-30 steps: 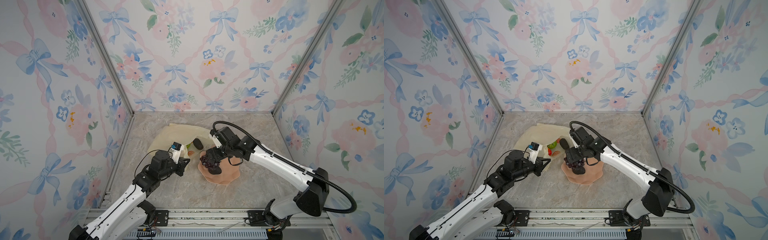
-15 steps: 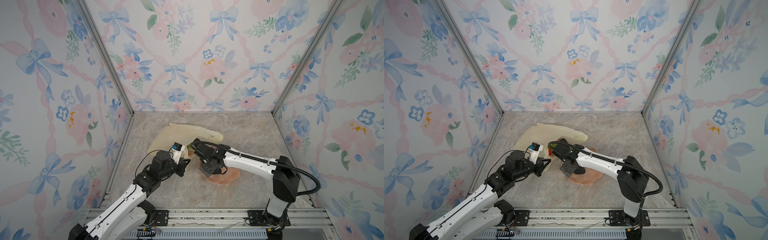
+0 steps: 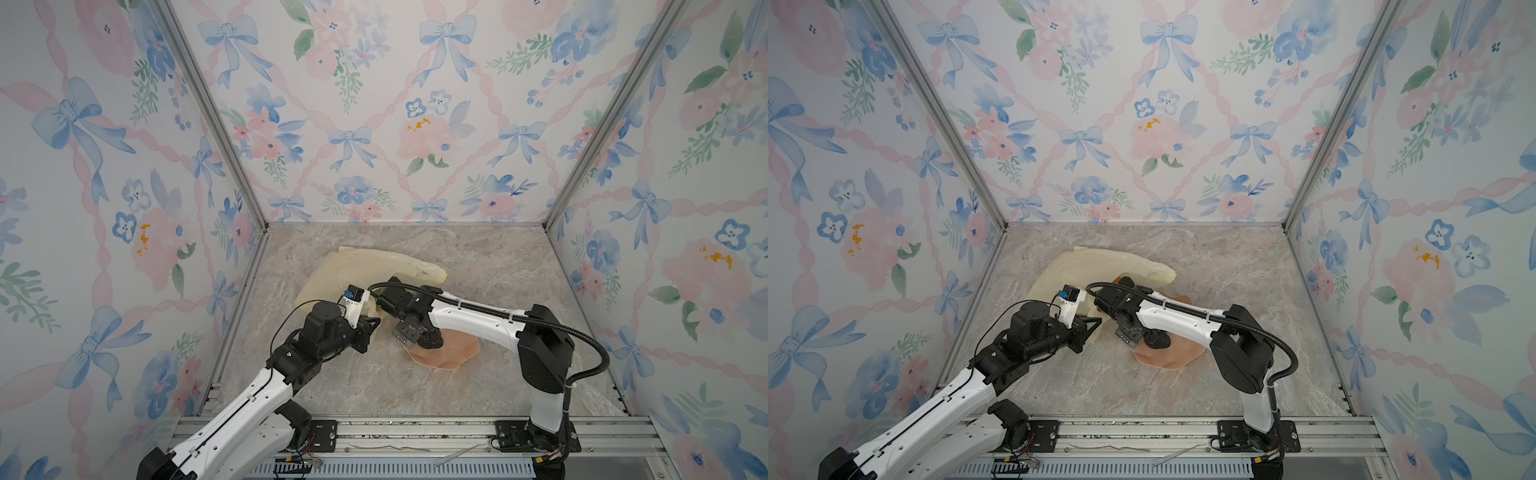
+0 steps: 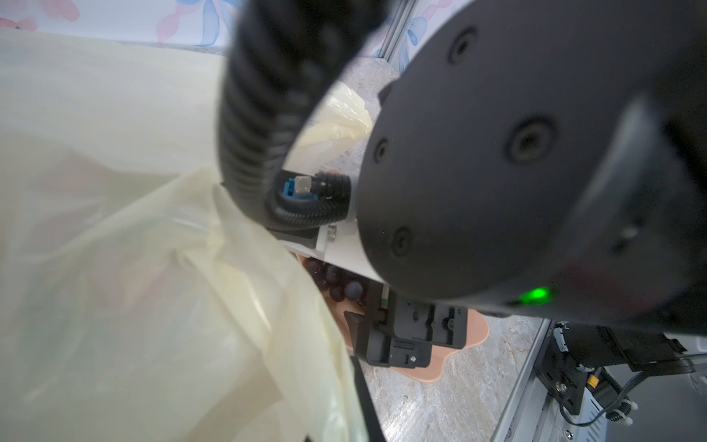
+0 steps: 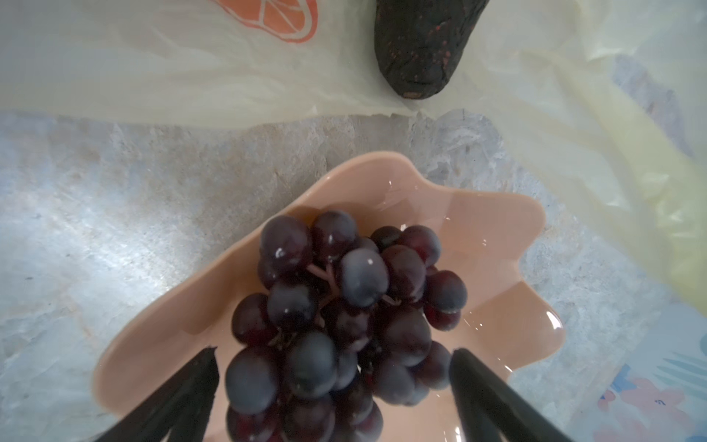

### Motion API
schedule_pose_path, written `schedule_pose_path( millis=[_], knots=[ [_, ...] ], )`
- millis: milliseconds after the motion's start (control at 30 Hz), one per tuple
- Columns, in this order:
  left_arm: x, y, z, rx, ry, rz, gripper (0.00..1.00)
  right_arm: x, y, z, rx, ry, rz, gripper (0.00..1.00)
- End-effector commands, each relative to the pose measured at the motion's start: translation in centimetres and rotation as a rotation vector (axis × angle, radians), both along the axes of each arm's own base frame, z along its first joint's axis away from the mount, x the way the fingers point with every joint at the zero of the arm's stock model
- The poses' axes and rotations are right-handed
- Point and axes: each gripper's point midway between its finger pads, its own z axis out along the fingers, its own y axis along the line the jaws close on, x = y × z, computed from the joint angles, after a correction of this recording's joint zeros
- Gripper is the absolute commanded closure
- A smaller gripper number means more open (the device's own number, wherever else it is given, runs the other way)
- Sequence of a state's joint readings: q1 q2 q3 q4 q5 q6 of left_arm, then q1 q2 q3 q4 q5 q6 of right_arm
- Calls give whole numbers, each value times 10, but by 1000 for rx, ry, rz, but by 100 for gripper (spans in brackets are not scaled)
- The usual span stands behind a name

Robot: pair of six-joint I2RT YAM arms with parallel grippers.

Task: Place the fruits into the plastic bag
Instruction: Pick up the fruit from the plate.

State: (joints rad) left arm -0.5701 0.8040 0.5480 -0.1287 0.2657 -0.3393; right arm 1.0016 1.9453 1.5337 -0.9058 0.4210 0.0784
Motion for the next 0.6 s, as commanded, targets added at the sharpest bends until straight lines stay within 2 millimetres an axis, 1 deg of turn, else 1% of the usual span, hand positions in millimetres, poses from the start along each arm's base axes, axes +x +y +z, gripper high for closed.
schedule_pose_path(
  millis=[0, 267, 500, 567],
  knots=[
    [0, 0, 1, 22, -16, -5, 100, 7, -3, 0, -50, -16, 13, 3],
    [0, 0, -1, 28, -11, -6, 100, 17, -9, -9, -42, -7, -17, 0],
    [0, 0, -2, 30, -8, -9, 100, 24, -6, -15, -31, -8, -23, 6],
    [0, -1, -2, 31, -8, -9, 100, 26, -5, -17, -33, -8, -22, 9]
  ],
)
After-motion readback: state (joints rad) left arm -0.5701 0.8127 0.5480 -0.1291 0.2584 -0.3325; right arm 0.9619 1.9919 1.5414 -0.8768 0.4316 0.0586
